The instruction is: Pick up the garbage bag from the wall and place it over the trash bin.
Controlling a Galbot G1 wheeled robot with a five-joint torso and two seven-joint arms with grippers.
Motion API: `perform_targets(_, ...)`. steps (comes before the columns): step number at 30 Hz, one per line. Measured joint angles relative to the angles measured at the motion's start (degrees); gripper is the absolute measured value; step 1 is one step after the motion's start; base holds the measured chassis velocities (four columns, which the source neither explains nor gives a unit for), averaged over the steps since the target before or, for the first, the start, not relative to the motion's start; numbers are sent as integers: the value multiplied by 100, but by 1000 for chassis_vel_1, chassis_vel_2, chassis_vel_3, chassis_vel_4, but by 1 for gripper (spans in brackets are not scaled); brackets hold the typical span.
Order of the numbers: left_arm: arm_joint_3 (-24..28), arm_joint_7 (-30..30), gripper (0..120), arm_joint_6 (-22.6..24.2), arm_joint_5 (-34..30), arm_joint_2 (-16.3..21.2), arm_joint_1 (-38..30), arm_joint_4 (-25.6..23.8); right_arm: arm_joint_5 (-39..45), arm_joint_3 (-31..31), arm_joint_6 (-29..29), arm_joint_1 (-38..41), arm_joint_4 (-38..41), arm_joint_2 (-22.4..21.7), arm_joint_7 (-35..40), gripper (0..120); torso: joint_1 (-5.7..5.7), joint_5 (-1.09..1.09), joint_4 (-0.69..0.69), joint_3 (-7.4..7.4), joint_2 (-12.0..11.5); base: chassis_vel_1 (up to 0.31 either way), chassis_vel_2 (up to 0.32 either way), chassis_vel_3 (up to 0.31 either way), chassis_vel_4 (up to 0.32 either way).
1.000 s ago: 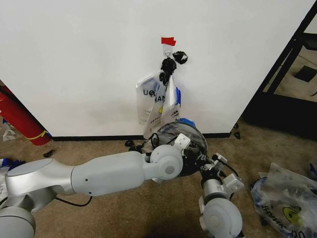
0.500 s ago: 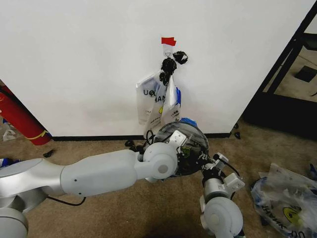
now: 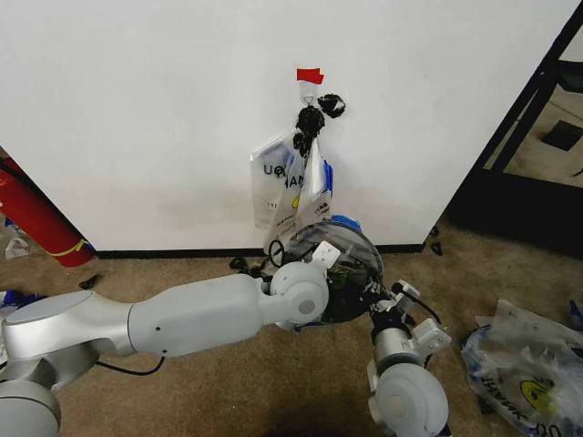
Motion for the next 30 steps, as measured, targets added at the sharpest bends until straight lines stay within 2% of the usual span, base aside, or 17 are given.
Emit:
perform_targets(12, 4, 242, 0, -308, 85, -205, 117, 65, -4, -31, -12, -2, -2, -7, -4, 1, 0, 0, 0, 0, 0, 0, 0, 0, 0)
perform_targets(21, 20, 315, 0, -330, 172, -329, 152, 226, -3, -41, -18, -7, 22, -8, -4, 1, 0, 0, 0, 0, 0, 0, 0, 0, 0)
perform_targets(26, 13, 430, 0, -336, 150, -308, 164, 189, 25, -43, -20, 12, 16, -5, -2, 1, 0, 0, 0, 0, 0, 0, 0, 0, 0)
perform_targets(30, 55, 330, 0, -100, 309, -140, 155, 178, 32, -30, -22, 15, 16, -8, 0, 1, 0, 0, 0, 0, 0, 0, 0, 0, 0)
